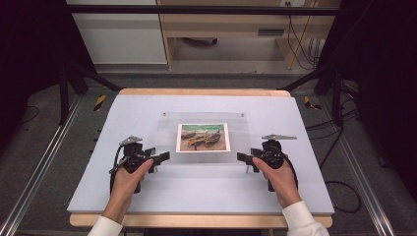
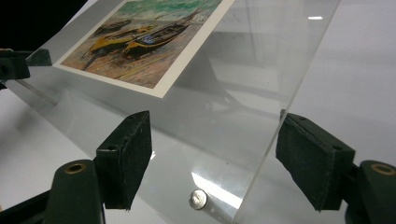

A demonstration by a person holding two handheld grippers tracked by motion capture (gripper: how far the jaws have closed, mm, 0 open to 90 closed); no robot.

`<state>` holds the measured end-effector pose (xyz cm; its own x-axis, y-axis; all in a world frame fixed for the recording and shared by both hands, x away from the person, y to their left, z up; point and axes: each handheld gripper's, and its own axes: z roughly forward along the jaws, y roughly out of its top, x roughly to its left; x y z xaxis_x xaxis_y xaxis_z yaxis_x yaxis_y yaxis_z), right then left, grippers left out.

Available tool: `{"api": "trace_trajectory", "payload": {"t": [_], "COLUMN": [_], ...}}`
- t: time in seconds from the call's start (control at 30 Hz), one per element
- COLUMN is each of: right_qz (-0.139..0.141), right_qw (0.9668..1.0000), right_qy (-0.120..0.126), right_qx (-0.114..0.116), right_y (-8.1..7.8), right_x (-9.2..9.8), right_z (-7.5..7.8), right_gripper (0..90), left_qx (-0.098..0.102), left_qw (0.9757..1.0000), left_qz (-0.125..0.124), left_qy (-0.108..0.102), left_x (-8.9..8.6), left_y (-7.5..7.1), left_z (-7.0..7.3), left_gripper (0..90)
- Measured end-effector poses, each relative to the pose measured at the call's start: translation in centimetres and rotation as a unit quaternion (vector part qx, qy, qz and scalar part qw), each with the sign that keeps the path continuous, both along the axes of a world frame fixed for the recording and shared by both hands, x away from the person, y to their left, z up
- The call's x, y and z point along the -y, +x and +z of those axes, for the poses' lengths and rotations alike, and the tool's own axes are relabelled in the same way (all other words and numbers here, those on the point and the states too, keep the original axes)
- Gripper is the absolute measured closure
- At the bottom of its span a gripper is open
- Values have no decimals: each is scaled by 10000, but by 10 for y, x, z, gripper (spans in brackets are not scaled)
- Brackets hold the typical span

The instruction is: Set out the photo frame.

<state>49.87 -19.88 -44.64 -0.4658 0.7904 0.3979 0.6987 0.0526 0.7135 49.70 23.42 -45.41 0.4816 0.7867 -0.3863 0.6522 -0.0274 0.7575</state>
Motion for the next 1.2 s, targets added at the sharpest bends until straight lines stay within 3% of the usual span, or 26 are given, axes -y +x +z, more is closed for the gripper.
{"api": "trace_trajectory", "payload": {"t": [0.67, 0.97, 1.2], "right_qz": [38, -24, -70], "right_qw": [9996, 9995, 9993], "right_qy": [-135, -151, -155], "right_qx": [235, 285, 333], "right_y": [-17, -8, -11], "right_x": [2, 3, 4], "right_z": [3, 3, 3], "right_gripper": [332, 338, 345], "left_qx": [232, 323, 377], "left_qw": [9995, 9993, 9991], "left_qz": [-108, -63, -38], "left_qy": [178, 187, 178], "left_x": [1, 4, 5], "left_y": [-13, -5, -11], "left_z": [3, 3, 1], "left_gripper": [229, 234, 238]}}
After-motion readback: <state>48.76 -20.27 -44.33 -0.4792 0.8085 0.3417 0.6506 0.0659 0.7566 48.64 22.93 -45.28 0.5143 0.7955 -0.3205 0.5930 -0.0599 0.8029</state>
